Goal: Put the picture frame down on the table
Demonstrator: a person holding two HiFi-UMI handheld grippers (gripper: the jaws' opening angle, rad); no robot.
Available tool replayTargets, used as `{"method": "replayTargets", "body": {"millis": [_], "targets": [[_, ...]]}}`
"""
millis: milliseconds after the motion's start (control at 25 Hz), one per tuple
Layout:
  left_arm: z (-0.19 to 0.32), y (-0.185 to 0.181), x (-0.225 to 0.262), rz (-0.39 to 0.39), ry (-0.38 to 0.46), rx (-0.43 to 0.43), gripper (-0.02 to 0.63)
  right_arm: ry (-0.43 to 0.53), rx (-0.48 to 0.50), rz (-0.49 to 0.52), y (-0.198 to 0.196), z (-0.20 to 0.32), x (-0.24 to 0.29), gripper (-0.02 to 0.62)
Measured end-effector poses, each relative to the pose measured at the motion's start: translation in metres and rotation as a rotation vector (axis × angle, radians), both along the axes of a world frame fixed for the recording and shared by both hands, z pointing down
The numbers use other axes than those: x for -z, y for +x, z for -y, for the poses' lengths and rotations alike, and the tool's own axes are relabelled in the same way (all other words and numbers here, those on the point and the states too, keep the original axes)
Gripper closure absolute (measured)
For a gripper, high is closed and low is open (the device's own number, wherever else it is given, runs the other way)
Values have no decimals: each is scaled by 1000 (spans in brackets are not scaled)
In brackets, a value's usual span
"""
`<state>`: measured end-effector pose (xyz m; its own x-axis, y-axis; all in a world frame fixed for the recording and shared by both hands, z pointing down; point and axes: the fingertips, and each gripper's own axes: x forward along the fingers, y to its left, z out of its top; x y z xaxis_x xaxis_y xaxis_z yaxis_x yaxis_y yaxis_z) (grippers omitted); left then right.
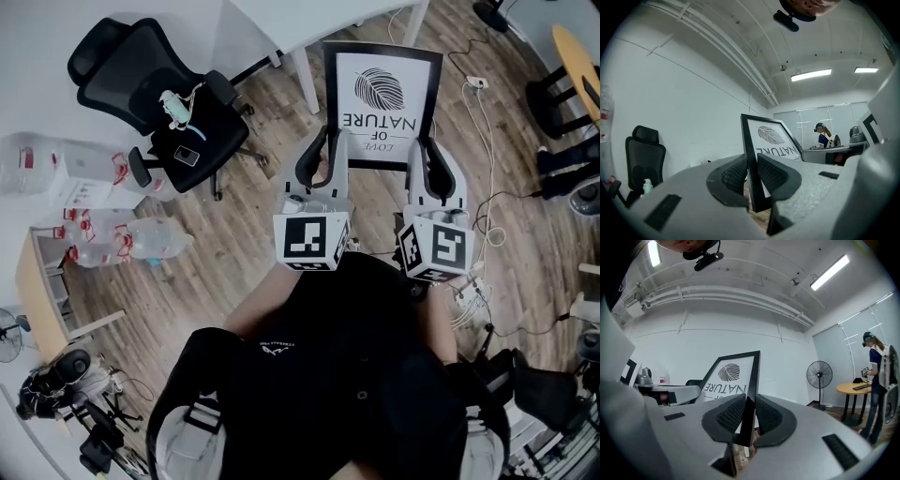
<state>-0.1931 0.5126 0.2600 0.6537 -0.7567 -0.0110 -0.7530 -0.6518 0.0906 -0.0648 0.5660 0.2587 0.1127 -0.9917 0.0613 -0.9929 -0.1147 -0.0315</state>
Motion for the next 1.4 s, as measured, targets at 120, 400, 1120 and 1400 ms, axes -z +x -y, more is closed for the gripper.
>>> {"method": "replayTargets", "body": {"millis": [120, 400, 1120, 1400], "targets": [[10, 2, -3, 0, -8, -11, 532, -19, -6, 2, 2, 10, -3, 529], [45, 19, -19, -7, -25, -36, 532, -47, -32, -5, 18, 44, -15, 529], [243, 61, -15, -20, -41, -123, 532, -56, -112, -1, 51, 227, -14, 528], [302, 72, -17, -21, -46, -163, 532, -63, -154, -3, 60, 282, -14, 528]]}}
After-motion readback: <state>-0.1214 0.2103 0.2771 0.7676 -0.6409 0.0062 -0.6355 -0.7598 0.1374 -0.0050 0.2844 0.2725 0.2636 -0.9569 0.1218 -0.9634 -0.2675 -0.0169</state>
